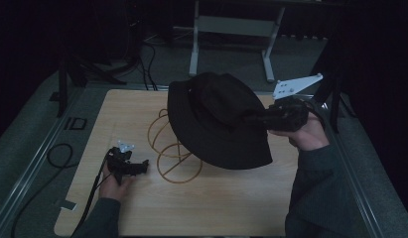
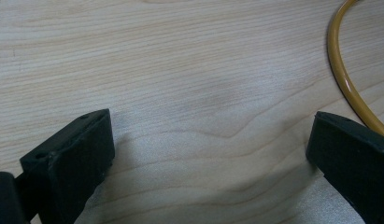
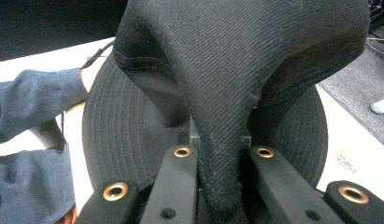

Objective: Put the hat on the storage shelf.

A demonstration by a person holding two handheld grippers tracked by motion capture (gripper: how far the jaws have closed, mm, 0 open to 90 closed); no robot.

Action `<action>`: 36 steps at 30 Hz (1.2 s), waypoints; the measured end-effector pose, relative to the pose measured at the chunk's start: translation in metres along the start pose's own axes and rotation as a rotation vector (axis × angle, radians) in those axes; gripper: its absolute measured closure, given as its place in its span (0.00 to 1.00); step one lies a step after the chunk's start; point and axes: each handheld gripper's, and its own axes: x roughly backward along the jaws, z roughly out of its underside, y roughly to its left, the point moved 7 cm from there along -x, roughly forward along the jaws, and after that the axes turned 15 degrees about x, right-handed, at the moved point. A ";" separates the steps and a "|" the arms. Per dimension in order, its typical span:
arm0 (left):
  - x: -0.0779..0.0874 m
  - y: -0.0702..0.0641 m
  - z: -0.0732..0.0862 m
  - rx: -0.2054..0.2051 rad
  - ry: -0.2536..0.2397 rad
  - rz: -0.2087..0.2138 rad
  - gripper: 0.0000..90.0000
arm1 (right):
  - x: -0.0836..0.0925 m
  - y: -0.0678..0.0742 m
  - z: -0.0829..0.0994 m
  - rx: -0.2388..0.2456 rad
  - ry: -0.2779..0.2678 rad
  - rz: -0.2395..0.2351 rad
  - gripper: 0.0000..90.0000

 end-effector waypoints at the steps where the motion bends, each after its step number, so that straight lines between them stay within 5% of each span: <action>1: 0.000 0.000 0.000 0.000 0.000 0.000 0.01 | -0.001 0.000 -0.001 0.002 0.004 -0.001 0.96; 36: 0.000 0.000 0.000 0.001 0.000 0.000 0.01 | -0.025 -0.008 -0.018 0.032 0.042 -0.047 0.96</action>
